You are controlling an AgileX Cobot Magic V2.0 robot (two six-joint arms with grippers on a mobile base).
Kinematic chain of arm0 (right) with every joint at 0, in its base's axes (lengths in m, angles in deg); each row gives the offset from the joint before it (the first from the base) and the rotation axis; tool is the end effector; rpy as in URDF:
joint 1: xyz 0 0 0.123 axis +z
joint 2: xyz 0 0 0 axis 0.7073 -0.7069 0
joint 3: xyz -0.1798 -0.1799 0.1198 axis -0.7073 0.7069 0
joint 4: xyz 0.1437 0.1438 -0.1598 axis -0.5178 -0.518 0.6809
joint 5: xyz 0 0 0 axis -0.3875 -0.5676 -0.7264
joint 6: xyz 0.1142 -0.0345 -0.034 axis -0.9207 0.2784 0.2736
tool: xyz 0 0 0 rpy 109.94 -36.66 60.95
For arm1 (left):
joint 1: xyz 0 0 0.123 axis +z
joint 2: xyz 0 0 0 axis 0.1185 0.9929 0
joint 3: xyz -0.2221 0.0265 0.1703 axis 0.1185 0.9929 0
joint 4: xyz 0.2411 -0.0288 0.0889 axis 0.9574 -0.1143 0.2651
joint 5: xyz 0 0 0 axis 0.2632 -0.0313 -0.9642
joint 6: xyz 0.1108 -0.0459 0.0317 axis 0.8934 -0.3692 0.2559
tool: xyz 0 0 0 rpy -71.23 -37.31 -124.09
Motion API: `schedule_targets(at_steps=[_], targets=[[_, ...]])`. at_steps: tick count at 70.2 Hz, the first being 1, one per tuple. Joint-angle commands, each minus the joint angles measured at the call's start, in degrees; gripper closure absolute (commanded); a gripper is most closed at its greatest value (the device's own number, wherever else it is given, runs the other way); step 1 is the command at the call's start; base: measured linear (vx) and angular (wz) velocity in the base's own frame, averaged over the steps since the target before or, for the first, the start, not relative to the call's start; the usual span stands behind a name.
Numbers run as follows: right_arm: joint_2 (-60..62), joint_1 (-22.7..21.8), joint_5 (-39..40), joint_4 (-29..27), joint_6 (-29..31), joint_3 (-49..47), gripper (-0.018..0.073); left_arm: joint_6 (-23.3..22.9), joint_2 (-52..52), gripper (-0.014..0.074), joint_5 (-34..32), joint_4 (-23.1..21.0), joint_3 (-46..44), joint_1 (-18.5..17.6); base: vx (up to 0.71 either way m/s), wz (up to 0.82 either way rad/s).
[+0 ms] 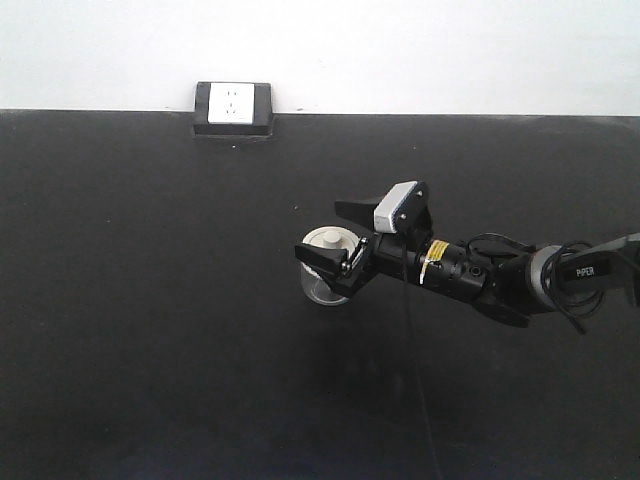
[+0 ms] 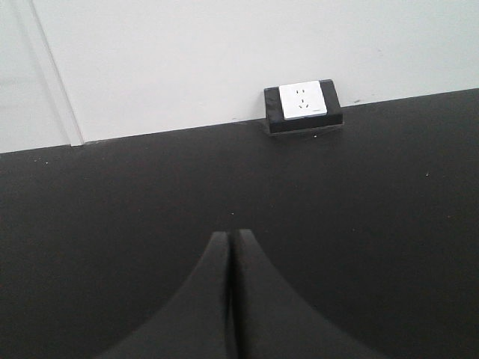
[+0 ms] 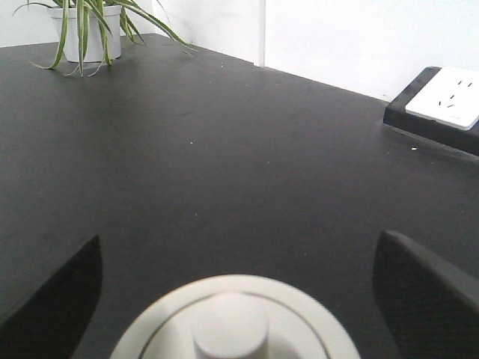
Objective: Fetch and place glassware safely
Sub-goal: 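Lift the open right gripper up and away from the jar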
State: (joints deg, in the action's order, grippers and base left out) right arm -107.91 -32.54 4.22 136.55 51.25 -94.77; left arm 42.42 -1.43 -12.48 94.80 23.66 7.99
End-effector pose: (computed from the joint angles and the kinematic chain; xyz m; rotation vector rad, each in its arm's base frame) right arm 0.4098 0.1820 0.1159 -0.8255 1.5041 0.7871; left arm 0.1528 0.0036 0.2576 0.0442 1.7362 0.0735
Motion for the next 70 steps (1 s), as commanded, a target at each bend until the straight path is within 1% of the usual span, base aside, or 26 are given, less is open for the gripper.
schedule_targets(at_steps=[1, 15, 22, 33, 38, 40, 41, 43, 44, 50, 51, 58, 70], targets=[[6.1, -0.3, 2.1, -2.0, -1.7, -1.1, -0.0115, -0.3, 0.9, 0.0603, -4.0, -0.4, -1.8, 0.0, 0.00, 0.00], [14.6, -0.3, -6.9, -0.1, -7.9, -1.1, -0.0060, -0.3, 0.9, 0.0603, -4.0, -0.4, -1.8, 0.0, 0.00, 0.00], [19.9, -0.3, -14.5, 0.8, -13.2, -1.1, -0.0010, -0.3, 0.9, 0.0603, -4.0, -0.4, -1.8, 0.0, 0.00, 0.00], [28.1, -0.3, -25.5, 0.8, -18.2, -1.1, 0.0078, -0.3, 0.9, 0.0603, -4.0, -0.4, -1.8, 0.0, 0.00, 0.00], [31.5, -0.3, -30.3, 0.8, -20.1, -1.1, 0.0174, -0.3, 0.9, 0.0603, -4.0, -0.4, -1.8, 0.0, 0.00, 0.00], [32.7, -0.3, -32.6, 0.8, -20.8, -1.1, 0.0223, -0.3, 0.9, 0.0603, -4.0, -0.4, -1.8, 0.0, 0.00, 0.00], [33.3, -0.3, -33.4, 0.8, -21.0, -1.1, 0.0265, -0.3, 0.9, 0.0603, -4.0, -0.4, -1.8, 0.0, 0.00, 0.00], [34.5, -0.3, -34.8, 0.8, -21.2, -1.1, 0.0295, -0.3, 0.9, 0.0603, -4.0, -0.4, -1.8, 0.0, 0.00, 0.00], [35.0, -0.3, -35.6, 0.8, -21.2, -1.1, 0.0344, -0.3, 0.9, 0.0603, -4.0, -0.4, -1.8, 0.0, 0.00, 0.00], [38.3, -0.3, -39.9, 0.8, -21.3, -0.2, 0.0560, -0.3, 0.9, 0.0603, -4.0, -0.4, -1.8, 0.0, 0.00, 0.00], [38.8, -0.3, -40.3, 0.6, -21.3, 0.1, 0.0575, -0.3, 0.9, 0.0603, -4.0, -0.4, -1.8, 0.0, 0.00, 0.00], [42.3, -0.3, -43.0, -0.4, -21.4, 2.8, 0.0569, -0.3, 0.9, 0.0603, -4.0, -0.4, -1.8, 0.0, 0.00, 0.00], [47.9, -0.3, -44.4, -2.8, -20.5, 9.8, 0.0567, -0.3, 0.9, 0.0603, -4.0, -0.4, -1.8, 0.0, 0.00, 0.00]])
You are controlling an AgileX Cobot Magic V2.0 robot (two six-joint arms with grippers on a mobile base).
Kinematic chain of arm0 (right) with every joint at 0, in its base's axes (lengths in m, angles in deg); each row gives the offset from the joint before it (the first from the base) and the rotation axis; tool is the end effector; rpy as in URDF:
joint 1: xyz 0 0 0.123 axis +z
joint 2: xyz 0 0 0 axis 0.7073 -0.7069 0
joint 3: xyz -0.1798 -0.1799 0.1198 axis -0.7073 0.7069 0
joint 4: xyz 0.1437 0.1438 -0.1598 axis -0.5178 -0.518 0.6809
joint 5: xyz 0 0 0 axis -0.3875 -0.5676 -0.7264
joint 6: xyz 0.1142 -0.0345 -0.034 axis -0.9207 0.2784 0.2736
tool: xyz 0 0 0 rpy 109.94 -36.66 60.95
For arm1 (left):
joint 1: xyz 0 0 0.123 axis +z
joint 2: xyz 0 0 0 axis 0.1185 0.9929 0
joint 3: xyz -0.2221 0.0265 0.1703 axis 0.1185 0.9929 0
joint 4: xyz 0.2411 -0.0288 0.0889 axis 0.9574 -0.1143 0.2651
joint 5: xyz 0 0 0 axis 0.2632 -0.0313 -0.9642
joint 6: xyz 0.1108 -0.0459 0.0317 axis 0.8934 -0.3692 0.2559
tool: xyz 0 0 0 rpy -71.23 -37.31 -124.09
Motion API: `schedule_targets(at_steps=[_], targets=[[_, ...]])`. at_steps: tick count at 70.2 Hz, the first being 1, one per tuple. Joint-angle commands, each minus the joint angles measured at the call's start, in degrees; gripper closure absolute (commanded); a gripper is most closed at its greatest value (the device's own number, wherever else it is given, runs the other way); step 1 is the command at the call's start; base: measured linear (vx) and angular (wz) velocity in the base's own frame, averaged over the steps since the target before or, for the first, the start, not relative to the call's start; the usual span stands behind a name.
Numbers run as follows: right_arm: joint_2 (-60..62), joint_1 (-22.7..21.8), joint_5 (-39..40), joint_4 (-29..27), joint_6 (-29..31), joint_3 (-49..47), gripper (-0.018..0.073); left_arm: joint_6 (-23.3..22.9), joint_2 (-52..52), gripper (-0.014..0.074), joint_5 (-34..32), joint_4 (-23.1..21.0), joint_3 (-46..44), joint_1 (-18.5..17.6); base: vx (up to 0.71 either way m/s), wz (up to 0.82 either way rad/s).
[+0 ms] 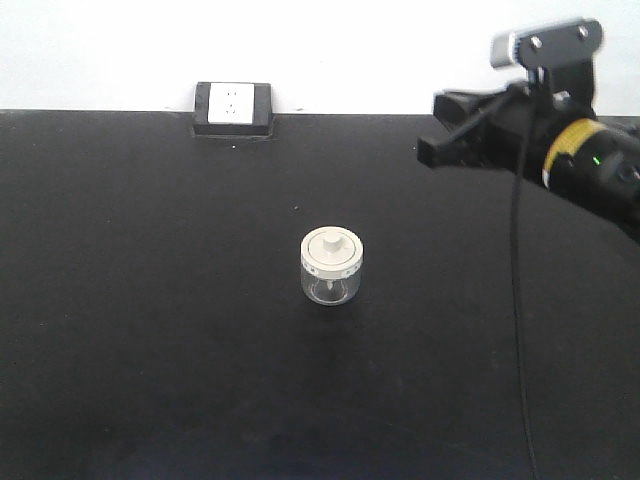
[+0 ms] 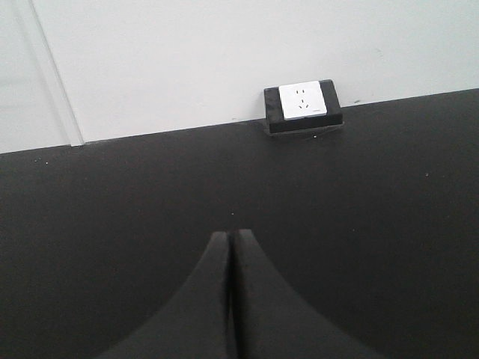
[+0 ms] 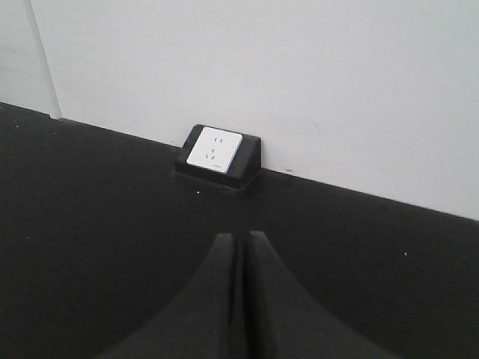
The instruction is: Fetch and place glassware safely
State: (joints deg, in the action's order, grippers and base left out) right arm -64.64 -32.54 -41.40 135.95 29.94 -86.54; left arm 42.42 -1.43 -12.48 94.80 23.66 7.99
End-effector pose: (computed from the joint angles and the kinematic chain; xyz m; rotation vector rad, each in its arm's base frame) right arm 0.3510 0.1080 0.3099 -0.4046 1.7122 0.3371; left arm 0.1528 0.0036 0.2576 0.0442 1.7362 0.0735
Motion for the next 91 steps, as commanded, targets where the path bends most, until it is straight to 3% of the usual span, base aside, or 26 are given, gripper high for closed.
schedule_targets(at_steps=[1, 10, 18, 37, 47, 71, 91], targets=[[5.1, -0.3, 1.2, -2.3, 0.9, 2.1, 0.0567, -0.3, 0.9, 0.0603, -4.0, -0.4, -1.8, 0.0, 0.00, 0.00], [9.7, -2.7, 1.5, -5.1, 0.9, 6.8, 0.0564, -0.3, 0.9, 0.0603, -4.0, -0.4, -1.8, 0.0, 0.00, 0.00], [15.4, -7.7, 2.4, -7.6, 0.9, 12.0, 0.0564, -0.3, 0.9, 0.0603, -4.0, -0.4, -1.8, 0.0, 0.00, 0.00], [30.1, -16.9, 4.4, -7.5, 2.7, 24.6, 0.0564, -0.3, 0.9, 0.0603, -4.0, -0.4, -1.8, 0.0, 0.00, 0.00], [37.1, -17.5, 4.2, -7.6, 5.4, 31.2, 0.0563, -0.3, 0.9, 0.0603, -4.0, -0.4, -1.8, 0.0, 0.00, 0.00], [55.9, -17.4, -0.5, -7.6, 4.5, 45.7, 0.0563, -0.3, 0.9, 0.0603, -4.0, -0.4, -1.8, 0.0, 0.00, 0.00], [69.5, -17.4, -6.6, -7.6, 4.6, 50.0, 0.0563, -0.3, 0.9, 0.0603, -4.0, -0.4, -1.8, 0.0, 0.00, 0.00]])
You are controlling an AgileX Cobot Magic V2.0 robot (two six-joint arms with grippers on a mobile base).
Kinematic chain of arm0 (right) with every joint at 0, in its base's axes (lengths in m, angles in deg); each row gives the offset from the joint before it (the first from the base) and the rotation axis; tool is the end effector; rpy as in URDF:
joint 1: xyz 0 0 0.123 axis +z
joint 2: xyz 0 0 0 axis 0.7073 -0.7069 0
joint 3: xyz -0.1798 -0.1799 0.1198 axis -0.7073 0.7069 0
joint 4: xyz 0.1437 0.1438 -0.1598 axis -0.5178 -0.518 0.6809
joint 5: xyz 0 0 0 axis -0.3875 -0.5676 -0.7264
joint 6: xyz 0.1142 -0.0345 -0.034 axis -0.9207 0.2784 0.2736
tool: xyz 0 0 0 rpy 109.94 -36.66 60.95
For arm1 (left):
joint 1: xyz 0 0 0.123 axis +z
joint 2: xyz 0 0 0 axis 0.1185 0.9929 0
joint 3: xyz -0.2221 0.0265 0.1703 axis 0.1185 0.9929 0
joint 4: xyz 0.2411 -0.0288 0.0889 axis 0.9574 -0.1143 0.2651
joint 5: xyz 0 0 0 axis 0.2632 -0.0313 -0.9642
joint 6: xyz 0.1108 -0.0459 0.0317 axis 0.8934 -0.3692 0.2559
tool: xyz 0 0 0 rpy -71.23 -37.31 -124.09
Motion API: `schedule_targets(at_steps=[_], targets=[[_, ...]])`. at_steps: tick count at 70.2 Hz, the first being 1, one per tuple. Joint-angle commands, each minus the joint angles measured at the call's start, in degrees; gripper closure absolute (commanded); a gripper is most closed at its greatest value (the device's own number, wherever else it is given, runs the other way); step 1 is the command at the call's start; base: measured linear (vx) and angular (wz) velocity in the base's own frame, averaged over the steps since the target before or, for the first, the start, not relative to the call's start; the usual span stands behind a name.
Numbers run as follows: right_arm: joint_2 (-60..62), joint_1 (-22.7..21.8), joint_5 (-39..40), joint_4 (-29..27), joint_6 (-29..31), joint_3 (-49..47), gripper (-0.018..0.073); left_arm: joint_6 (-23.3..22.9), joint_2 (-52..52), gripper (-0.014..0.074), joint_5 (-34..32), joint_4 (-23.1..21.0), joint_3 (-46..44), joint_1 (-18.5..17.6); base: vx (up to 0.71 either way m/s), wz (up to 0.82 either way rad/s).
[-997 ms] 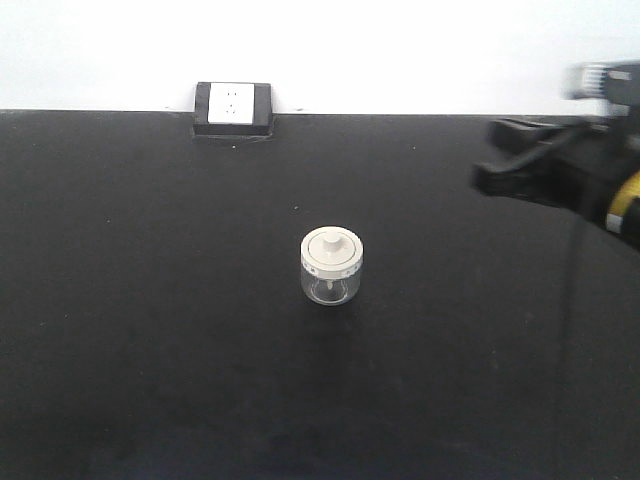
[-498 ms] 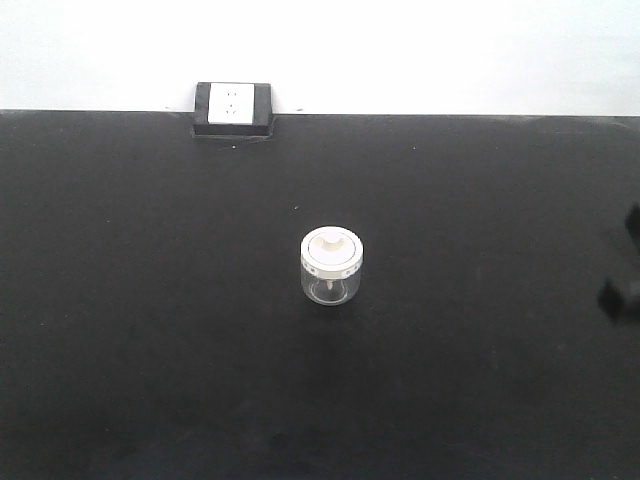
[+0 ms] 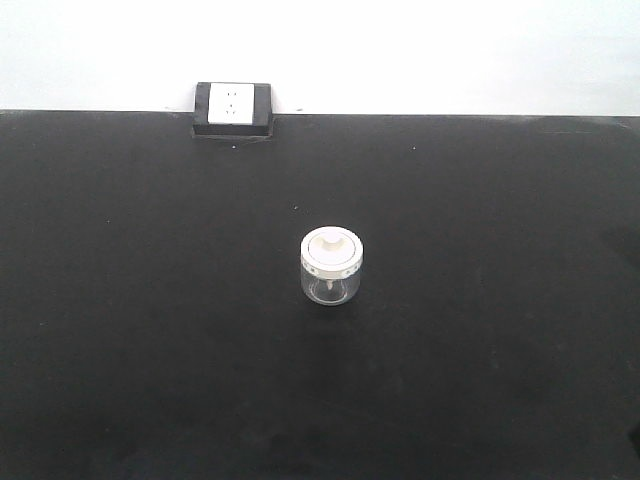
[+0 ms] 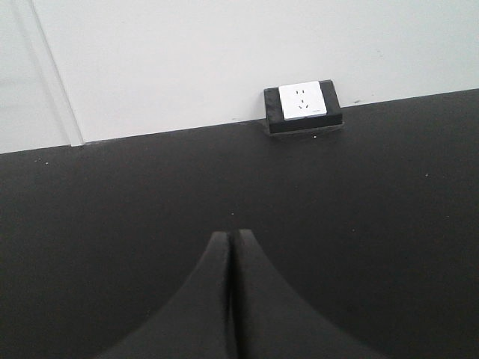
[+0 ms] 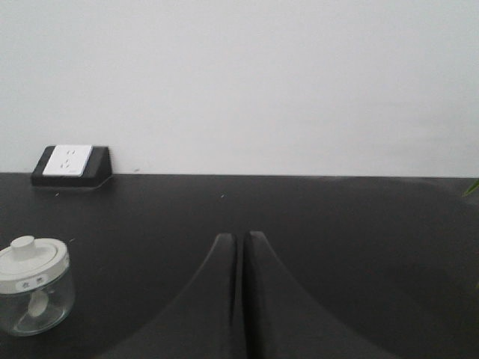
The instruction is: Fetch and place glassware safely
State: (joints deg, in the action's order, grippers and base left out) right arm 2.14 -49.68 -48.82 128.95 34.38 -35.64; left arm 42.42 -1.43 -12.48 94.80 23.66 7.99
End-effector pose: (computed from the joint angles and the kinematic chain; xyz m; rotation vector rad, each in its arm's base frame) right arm 0.1238 0.0053 0.2352 -0.0483 1.5394 0.0193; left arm 0.1528 0.0036 0.2576 0.0442 1.7362 0.0735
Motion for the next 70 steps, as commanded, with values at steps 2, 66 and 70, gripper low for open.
schedule_targets(at_steps=[2, 66, 70], targets=[[3.5, -0.3, 0.5, -0.6, 0.1, -0.9, 0.0563, -0.3, 0.9, 0.0603, -4.0, -0.4, -1.8, 0.0, 0.00, 0.00], [5.0, -0.3, 0.2, -0.6, 0.1, -0.9, 0.0563, -0.3, 0.9, 0.0603, -4.0, -0.4, -1.8, 0.0, 0.00, 0.00], [5.0, -0.3, 0.2, -0.6, 0.1, -0.9, 0.0563, -0.3, 0.9, 0.0603, -4.0, -0.4, -1.8, 0.0, 0.00, 0.00]])
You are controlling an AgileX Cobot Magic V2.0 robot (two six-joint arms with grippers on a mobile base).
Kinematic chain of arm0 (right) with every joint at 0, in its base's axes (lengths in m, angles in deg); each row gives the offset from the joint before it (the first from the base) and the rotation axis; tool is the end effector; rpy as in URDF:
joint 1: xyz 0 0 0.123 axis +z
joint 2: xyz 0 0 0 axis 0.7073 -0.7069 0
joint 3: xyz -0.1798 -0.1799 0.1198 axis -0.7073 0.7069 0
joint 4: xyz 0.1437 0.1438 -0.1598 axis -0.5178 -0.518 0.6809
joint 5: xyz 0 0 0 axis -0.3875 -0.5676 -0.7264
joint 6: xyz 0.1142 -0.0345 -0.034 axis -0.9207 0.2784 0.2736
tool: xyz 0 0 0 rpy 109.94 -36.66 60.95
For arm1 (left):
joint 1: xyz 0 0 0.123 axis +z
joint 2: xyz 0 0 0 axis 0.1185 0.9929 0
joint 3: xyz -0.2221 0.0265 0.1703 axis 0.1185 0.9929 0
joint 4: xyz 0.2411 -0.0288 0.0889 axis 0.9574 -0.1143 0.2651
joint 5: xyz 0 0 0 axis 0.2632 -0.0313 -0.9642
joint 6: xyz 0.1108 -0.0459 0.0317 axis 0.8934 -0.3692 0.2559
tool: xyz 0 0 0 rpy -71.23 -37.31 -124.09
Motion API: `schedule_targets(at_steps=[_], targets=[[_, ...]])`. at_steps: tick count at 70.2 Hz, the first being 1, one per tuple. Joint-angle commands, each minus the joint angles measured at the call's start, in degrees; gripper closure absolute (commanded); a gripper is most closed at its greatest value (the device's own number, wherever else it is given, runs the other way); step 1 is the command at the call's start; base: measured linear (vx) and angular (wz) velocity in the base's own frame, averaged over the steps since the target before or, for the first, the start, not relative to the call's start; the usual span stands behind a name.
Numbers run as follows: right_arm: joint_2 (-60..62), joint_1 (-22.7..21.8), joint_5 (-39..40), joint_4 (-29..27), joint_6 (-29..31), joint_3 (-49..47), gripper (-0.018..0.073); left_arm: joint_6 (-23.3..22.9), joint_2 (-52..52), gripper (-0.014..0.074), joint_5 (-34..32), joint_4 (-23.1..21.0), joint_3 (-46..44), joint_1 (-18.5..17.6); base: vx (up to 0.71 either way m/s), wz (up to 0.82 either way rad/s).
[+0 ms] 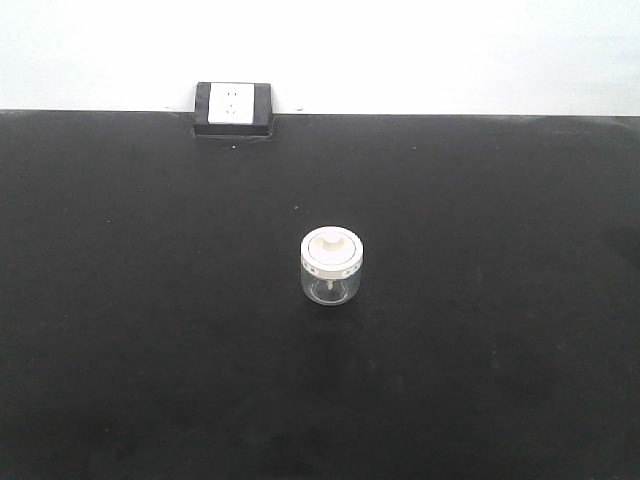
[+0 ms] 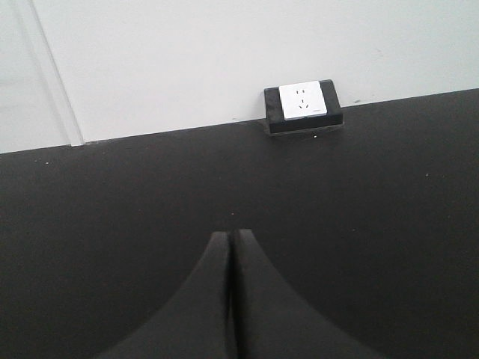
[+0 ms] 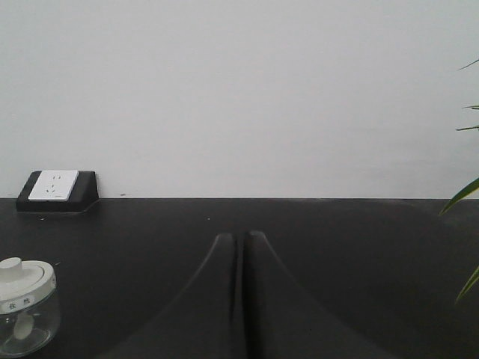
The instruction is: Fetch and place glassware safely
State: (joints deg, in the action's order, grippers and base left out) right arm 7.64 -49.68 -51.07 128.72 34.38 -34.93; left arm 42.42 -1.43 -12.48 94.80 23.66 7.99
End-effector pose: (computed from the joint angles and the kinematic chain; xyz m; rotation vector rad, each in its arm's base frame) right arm 0.1134 0.0027 0.2385 -0.0282 1.4835 -0.0061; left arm 0.1528 0.0036 0.2576 0.0442 1.7362 0.0735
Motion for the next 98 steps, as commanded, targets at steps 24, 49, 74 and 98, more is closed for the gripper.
schedule_targets(at_steps=[24, 49, 74, 98], targets=[[-0.5, -0.3, 2.4, -0.3, 0.1, -1.6, 0.0563, -0.3, 0.1, 0.0603, 1.0, -0.4, -1.6, 0.0, 0.00, 0.00], [-0.5, -0.3, 2.4, -0.3, 0.1, -1.6, 0.0563, -0.3, -12.0, 0.0603, 4.5, -4.0, 6.8, 0.0, 0.00, 0.00], [-0.5, -0.3, 2.4, -0.3, 0.1, -1.6, 0.0563, -0.7, -29.9, 0.0603, 4.1, -6.5, 19.4, -0.2, 0.00, 0.00], [-0.5, -0.3, 2.4, -0.3, 0.1, -1.6, 0.0563, -0.7, -29.3, 0.0603, 4.7, -6.5, 19.4, -0.6, 0.00, 0.00]])
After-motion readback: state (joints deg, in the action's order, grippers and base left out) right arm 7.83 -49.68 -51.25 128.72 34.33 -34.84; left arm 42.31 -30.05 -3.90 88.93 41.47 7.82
